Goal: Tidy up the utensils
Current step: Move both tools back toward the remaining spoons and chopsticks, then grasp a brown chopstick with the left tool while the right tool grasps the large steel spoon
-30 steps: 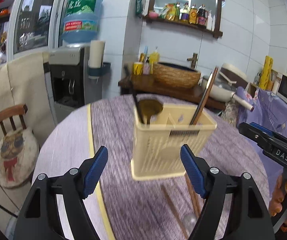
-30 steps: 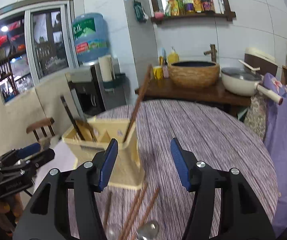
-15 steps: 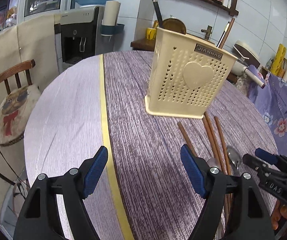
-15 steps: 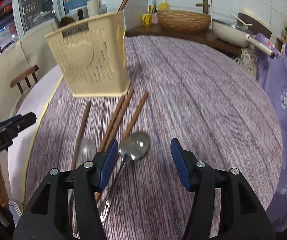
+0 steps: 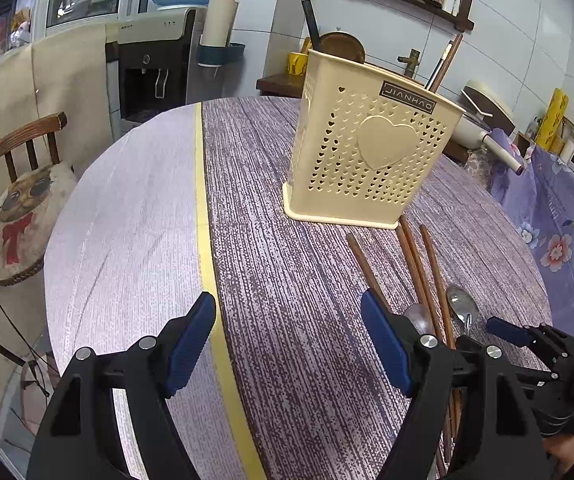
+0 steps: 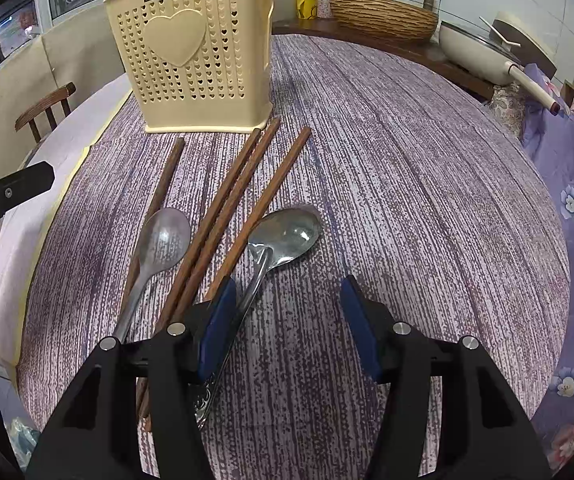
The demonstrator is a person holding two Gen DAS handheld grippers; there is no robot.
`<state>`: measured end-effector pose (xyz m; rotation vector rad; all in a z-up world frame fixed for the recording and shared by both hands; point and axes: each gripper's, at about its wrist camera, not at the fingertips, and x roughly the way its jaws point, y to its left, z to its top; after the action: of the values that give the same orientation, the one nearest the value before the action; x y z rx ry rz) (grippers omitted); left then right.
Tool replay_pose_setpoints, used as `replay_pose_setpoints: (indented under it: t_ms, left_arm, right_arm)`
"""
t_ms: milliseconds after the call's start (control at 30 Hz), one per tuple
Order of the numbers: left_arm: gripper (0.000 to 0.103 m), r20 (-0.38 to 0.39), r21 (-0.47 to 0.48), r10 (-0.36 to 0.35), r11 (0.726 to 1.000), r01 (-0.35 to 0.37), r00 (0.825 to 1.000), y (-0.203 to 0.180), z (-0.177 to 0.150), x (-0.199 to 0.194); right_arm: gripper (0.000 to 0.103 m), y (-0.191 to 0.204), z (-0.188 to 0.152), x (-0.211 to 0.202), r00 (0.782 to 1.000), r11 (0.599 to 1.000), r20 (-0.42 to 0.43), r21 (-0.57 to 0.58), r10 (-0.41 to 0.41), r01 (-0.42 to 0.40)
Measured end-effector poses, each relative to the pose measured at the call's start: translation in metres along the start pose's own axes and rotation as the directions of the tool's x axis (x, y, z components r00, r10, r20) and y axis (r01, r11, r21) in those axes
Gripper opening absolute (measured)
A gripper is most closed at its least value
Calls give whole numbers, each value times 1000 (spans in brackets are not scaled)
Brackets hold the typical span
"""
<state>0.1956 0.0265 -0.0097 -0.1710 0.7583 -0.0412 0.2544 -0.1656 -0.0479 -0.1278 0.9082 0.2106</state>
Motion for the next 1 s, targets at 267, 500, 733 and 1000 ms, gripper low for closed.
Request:
replay_pose_setpoints:
  t_ms: [267,500,733,1000]
  left_arm:
    - [74,-5,-7,-5,1000,5,1000,-2,-2,1]
    - [74,-12,1,-12,1000,12,1000,-8,-3,3]
    - [72,-44,25,-3,1000,4,999,-15,0,13]
    - [49,-132,154,-29,987,49,991,-58,13,48]
  right_arm:
    - [55,-33,3,0,999,1000,-32,19,12,-11]
    - [55,-29,12,8,999,995,-36,101,-6,10]
    - [55,-24,27,16,997,994,-51,93,-57,62]
    - [42,-26,33,19,997,995,-70,91,-42,49]
